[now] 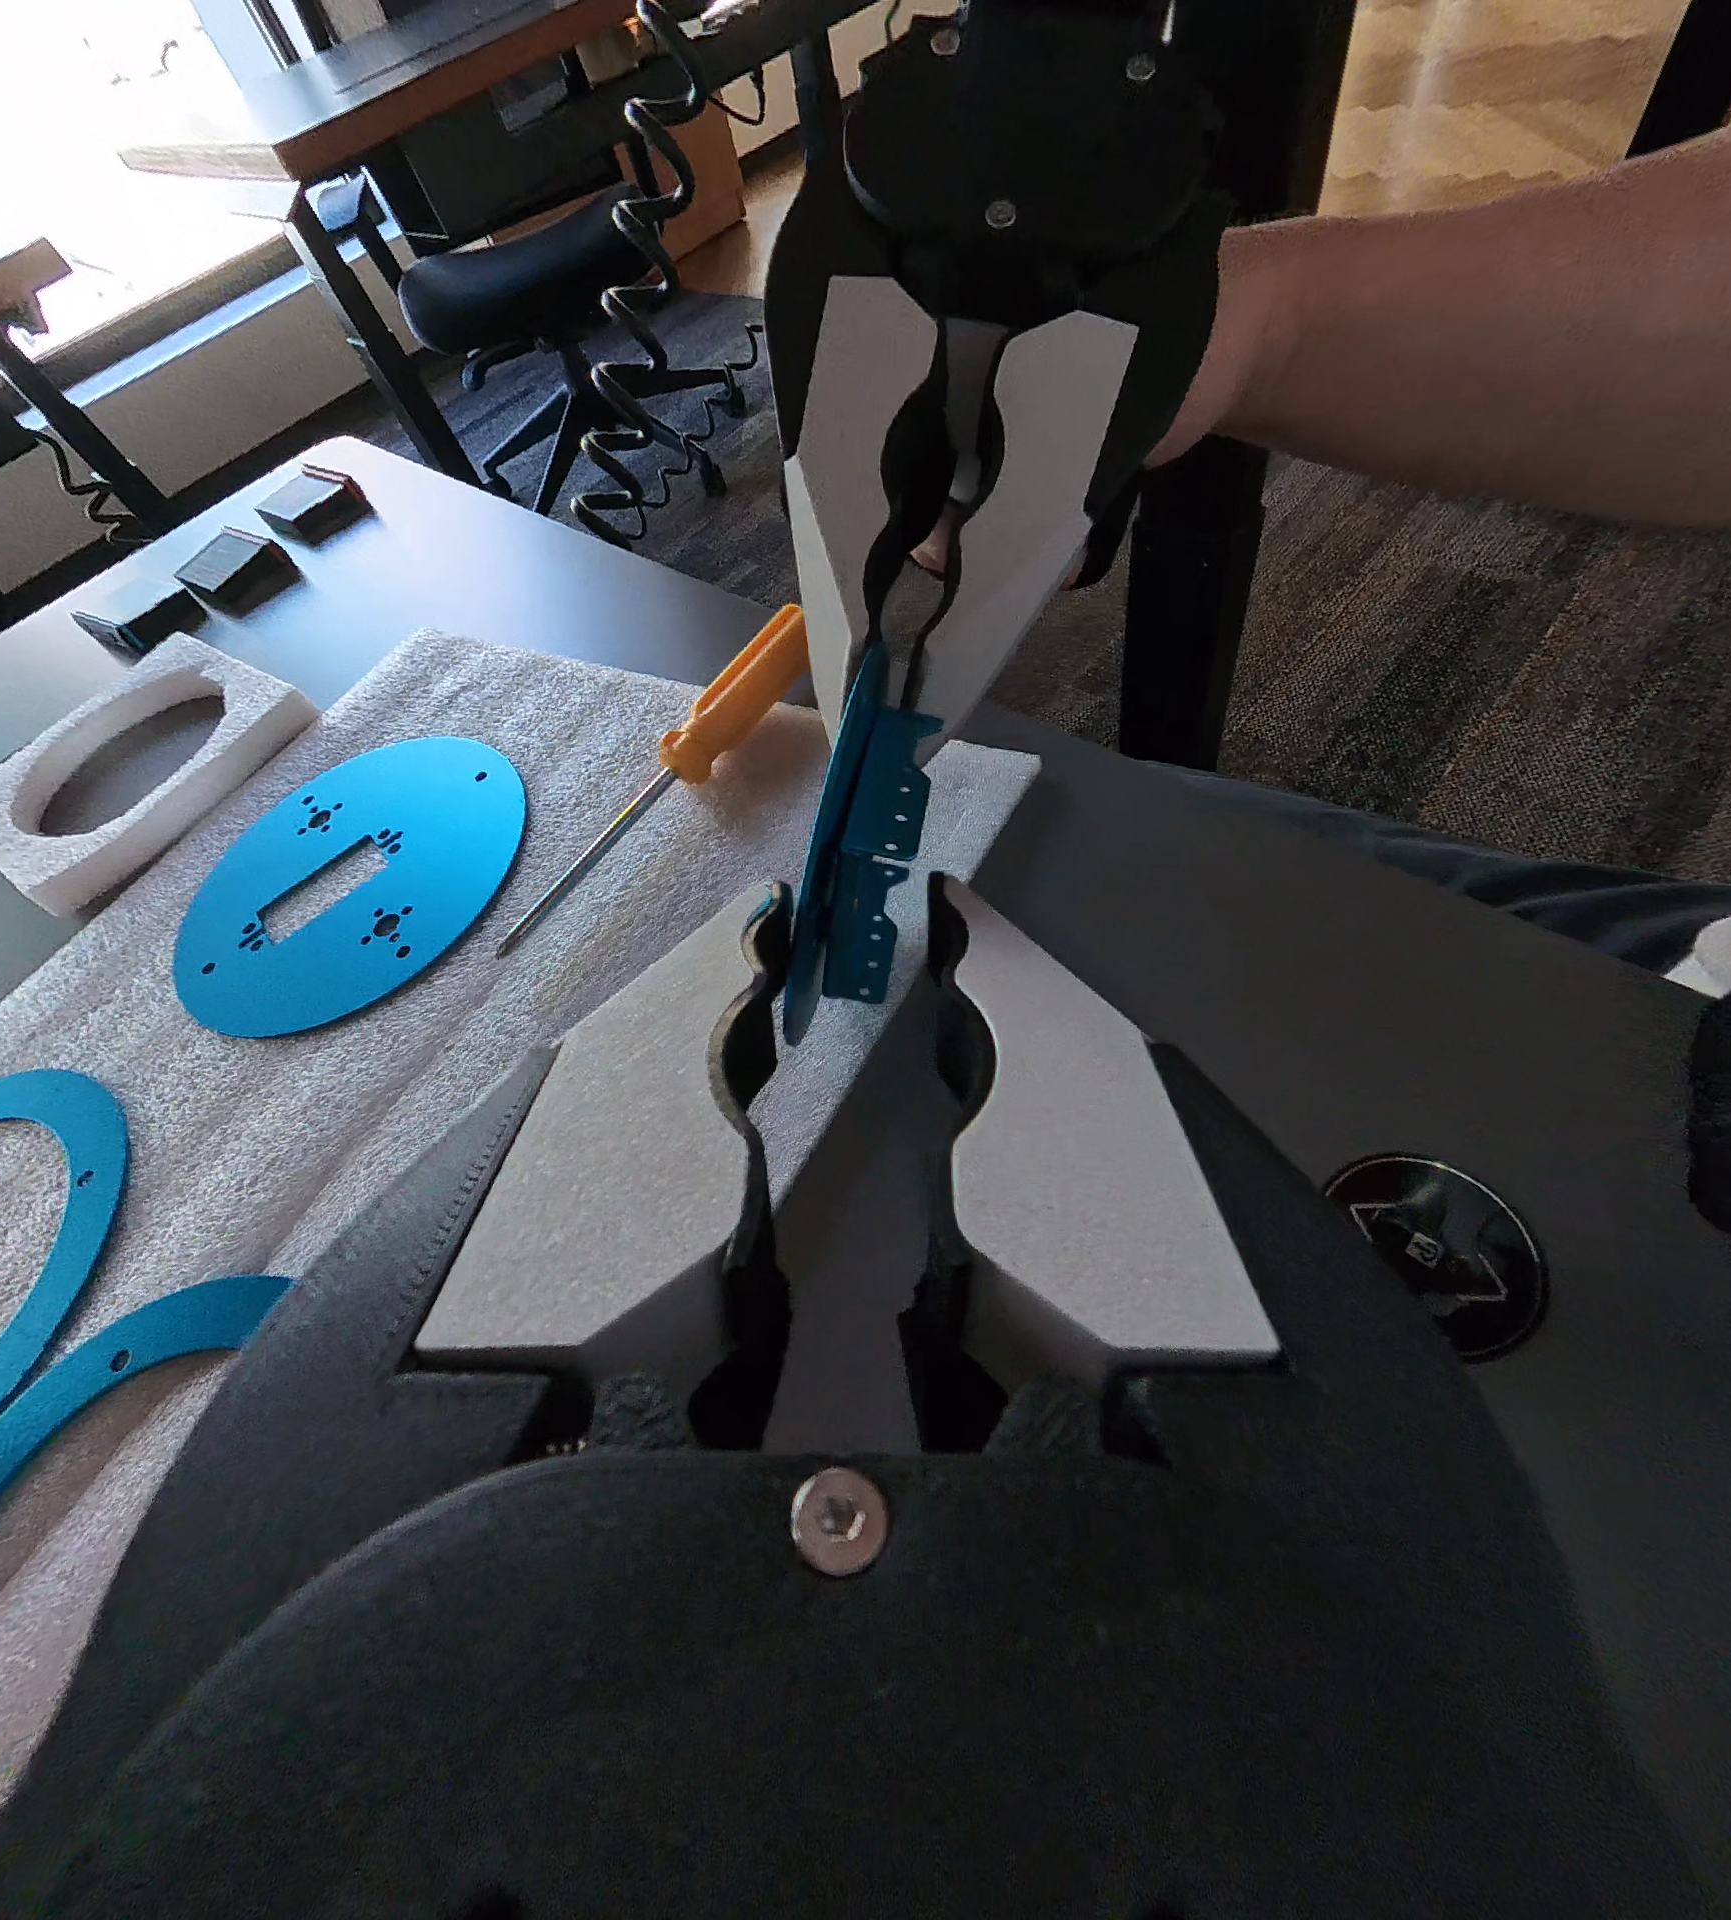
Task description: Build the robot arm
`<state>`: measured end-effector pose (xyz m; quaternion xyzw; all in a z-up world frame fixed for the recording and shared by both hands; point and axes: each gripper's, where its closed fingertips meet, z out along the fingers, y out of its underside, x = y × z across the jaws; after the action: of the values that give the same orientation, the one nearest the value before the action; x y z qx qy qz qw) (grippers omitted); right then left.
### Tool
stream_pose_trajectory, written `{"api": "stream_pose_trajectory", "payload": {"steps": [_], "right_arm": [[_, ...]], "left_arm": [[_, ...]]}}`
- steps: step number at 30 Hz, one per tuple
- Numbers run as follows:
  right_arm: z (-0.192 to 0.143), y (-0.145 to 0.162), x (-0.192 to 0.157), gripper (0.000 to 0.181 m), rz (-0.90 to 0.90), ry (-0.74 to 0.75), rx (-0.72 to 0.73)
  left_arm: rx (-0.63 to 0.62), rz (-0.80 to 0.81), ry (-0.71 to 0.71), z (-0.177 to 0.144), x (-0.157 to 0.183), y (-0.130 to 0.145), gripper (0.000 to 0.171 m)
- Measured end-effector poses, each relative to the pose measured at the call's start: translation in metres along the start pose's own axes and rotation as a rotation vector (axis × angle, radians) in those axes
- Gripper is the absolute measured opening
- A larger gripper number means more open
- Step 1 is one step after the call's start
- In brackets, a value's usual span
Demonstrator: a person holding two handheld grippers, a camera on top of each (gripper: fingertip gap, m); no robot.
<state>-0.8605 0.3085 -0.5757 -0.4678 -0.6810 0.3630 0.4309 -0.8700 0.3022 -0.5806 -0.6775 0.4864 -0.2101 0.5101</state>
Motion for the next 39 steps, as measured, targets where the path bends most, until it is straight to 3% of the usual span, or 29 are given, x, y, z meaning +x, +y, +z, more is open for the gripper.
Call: {"api": "stream_pose_trajectory", "payload": {"steps": [11,22,27,39], "right_arm": [[0.000,0.004,0.005,0.004,0.029,-0.066,0.003],[0.001,0.003,0.007,0.004,0.014,-0.103,-0.023],[0.001,0.003,0.006,0.004,0.012,-0.108,-0.023],[0.001,0.003,0.008,0.004,0.024,-0.116,-0.019]], "left_arm": [[0.066,-0.056,0.144,-0.013,-0.006,-0.009,0.017],[0.046,0.003,0.227,-0.010,-0.008,-0.010,0.011],[0.033,0.020,0.295,-0.011,0.000,-0.009,0.023],[0.046,0.026,0.286,-0.004,-0.004,-0.009,0.015]]}}
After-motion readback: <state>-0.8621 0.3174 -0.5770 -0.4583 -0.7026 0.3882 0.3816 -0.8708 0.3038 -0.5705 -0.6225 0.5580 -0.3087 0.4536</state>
